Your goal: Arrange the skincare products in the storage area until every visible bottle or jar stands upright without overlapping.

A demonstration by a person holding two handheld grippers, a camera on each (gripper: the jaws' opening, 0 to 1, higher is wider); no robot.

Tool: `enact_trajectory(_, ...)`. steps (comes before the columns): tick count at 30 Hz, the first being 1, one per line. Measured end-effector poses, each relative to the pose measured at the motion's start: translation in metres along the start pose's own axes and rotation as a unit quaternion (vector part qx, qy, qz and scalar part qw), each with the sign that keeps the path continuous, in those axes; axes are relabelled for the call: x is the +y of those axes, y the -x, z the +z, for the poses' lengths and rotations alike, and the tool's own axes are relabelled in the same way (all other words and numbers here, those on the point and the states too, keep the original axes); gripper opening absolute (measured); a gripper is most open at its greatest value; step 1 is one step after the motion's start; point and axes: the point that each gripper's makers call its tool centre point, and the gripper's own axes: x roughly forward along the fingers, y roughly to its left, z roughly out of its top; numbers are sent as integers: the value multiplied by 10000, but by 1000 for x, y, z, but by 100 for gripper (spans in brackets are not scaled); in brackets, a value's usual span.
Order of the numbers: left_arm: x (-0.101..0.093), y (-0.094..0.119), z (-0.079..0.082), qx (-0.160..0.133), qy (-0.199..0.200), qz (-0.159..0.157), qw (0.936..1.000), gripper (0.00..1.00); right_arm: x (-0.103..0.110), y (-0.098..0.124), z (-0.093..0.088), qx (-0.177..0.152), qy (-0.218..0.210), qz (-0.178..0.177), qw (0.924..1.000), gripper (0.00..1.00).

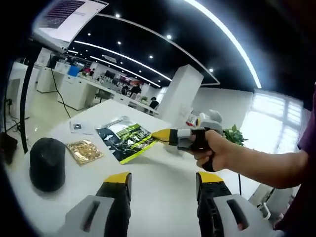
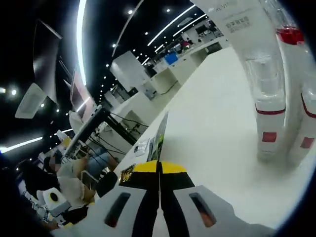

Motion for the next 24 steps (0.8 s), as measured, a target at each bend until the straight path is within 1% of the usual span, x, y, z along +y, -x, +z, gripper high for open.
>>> enact_trajectory(2,-2,-5,-1,38,366,-20,9993,54,9,9,-2,-75,-69,99,9999,0)
enact_trajectory(3,-3,-7,0,23,453,-20,9990,54,12,10,-2,-99,-127,152,9998,0)
enact_trajectory(4,-2,-10,-2,78,558,14,9984,54,15,12,-3,-124,-185,204,9995,0)
enact_trajectory(6,-4,-15,-3,172,621,-1,9979,53,21,16,-1,-233,-403,320,9984,0)
enact_trajectory(8,-6,-20,-4,222,654,-14,9976,52,24,19,1,-293,-450,362,9979,0)
enact_trajectory(10,-10,-24,-4,285,726,-70,9969,51,29,22,4,-391,-640,479,9960,0)
enact_trajectory(13,-15,-32,-8,414,807,-99,9958,50,34,25,5,-396,-563,485,9964,0)
enact_trajectory(15,-19,-36,-8,410,921,-167,9948,49,38,27,7,-463,-646,570,9952,0)
enact_trajectory(18,-18,-40,-4,323,1293,-137,9910,49,42,34,11,-556,-742,684,9933,0)
enact_trajectory(21,-17,-42,0,228,1751,-233,9840,49,43,40,16,-646,-909,783,9907,0)
enact_trajectory(24,-12,-47,-1,223,1936,-256,9805,49,42,44,16,-679,-954,792,9900,0)
